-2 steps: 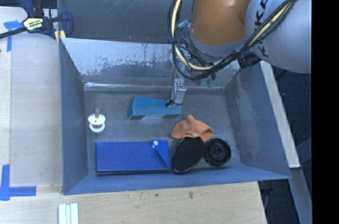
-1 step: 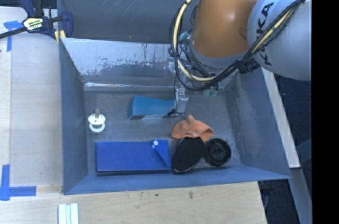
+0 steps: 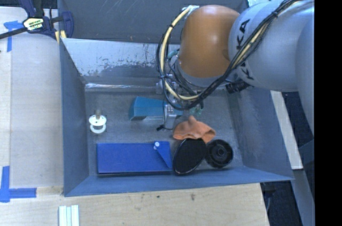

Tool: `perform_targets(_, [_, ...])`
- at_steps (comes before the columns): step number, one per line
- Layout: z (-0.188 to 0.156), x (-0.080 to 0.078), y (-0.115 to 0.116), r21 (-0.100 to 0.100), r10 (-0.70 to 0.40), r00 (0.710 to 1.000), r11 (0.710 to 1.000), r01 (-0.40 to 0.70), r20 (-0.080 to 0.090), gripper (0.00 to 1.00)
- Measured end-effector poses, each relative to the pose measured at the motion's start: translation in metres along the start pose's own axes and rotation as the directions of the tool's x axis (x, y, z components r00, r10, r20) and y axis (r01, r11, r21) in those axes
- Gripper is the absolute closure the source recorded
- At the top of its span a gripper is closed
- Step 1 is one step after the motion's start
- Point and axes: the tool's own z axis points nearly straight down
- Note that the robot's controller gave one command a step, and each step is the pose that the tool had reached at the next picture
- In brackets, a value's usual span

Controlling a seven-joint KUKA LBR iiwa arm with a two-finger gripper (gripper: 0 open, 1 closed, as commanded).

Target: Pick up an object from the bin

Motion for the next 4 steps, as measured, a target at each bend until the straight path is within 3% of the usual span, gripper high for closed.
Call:
perform_targets(1, [0.018, 0.011, -0.002, -0.002, 0.067, 0.998, 0.998, -0.067, -0.002, 0.00])
perform_targets(2, [0.048, -0.006, 0.003, -0.002, 0.171, 0.985, 0.985, -0.171, 0.004, 0.00])
perform_targets(3, [0.094, -0.025, 0.009, 0.000, 0.211, 0.978, 0.978, -0.211, 0.003, 1.00])
perform_targets(4, [0.094, -0.025, 0.009, 0.000, 0.211, 0.978, 0.978, -0.211, 0.003, 1.00])
